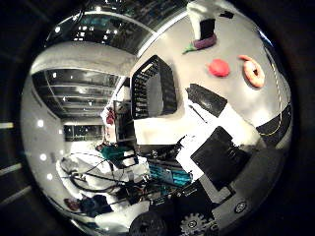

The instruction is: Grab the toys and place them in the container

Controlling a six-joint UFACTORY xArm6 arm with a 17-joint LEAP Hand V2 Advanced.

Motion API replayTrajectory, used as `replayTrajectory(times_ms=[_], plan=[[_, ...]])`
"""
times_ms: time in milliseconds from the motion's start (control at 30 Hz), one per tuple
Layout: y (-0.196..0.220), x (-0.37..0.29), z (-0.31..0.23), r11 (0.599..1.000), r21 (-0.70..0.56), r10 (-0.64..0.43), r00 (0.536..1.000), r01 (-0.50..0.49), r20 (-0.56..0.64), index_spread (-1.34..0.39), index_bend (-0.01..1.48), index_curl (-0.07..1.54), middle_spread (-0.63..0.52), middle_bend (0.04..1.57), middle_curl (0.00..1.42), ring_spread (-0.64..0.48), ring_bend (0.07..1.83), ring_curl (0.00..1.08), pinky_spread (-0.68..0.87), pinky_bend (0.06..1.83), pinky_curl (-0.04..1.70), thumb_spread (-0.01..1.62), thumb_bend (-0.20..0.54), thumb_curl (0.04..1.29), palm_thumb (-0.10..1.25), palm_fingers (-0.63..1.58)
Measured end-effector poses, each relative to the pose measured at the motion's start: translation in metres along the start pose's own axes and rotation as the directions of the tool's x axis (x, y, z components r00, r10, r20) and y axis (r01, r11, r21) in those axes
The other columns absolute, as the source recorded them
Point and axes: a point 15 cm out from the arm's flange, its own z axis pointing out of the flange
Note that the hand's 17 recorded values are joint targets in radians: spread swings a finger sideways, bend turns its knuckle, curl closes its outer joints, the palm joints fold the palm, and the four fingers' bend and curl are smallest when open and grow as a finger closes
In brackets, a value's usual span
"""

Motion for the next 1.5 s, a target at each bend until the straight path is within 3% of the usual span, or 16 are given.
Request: replayTrajectory(times_ms=[267,467,633,767,867,967,1067,1200,1500], plan=[[-0.033,-0.017,-0.005,0.993,0.046,-0.108,0.993,0.11,-0.044,-0.49,0.34,0.45,-0.12,0.3,0.35,0.08,0.21,0.17,0.43,0.18,0.15,1.09,-0.018,0.4,0.88,0.53],[-0.06,-0.019,-0.017,0.98,0.064,-0.18,0.974,0.19,-0.14,-0.5,0.29,0.44,-0.13,0.29,0.35,0.06,0.21,0.18,0.44,0.19,0.15,1.07,-0.019,0.4,0.88,0.52],[-0.076,0.002,-0.001,0.985,0.062,-0.15,0.977,0.16,-0.152,-0.47,0.16,0.39,-0.1,0.24,0.34,0.07,0.24,0.19,0.43,0.22,0.18,1.07,-0.021,0.4,0.87,0.46],[-0.089,0.043,0.02,0.994,0.046,-0.088,0.981,0.098,-0.173,-0.39,0.08,0.31,-0.04,0.22,0.33,0.09,0.29,0.21,0.42,0.33,0.23,1.05,-0.041,0.38,0.79,0.26],[-0.093,0.07,0.041,0.998,-0.007,-0.067,0.982,0.067,-0.179,-0.35,0.11,0.25,0.01,0.22,0.33,0.13,0.31,0.22,0.39,0.4,0.26,1.04,-0.043,0.35,0.69,0.16],[-0.094,0.099,0.061,0.997,-0.068,-0.042,0.982,0.03,-0.182,-0.32,0.13,0.23,0.05,0.2,0.33,0.16,0.31,0.23,0.37,0.43,0.28,1.01,-0.063,0.29,0.47,0.06],[-0.089,0.128,0.082,0.993,-0.12,0.002,0.985,-0.023,-0.17,-0.31,0.14,0.23,0.08,0.2,0.33,0.17,0.3,0.23,0.36,0.45,0.29,0.97,-0.051,0.28,0.37,0.01],[-0.085,0.145,0.103,0.988,-0.147,0.027,0.987,-0.051,-0.161,-0.3,0.14,0.23,0.1,0.2,0.33,0.19,0.29,0.23,0.36,0.44,0.29,0.92,-0.036,0.27,0.3,-0.02],[-0.117,0.187,0.147,0.998,-0.051,0.033,0.974,-0.046,-0.223,-0.3,0.15,0.24,0.09,0.2,0.33,0.19,0.27,0.25,0.35,0.41,0.3,0.9,-0.031,0.28,0.28,0.0]])
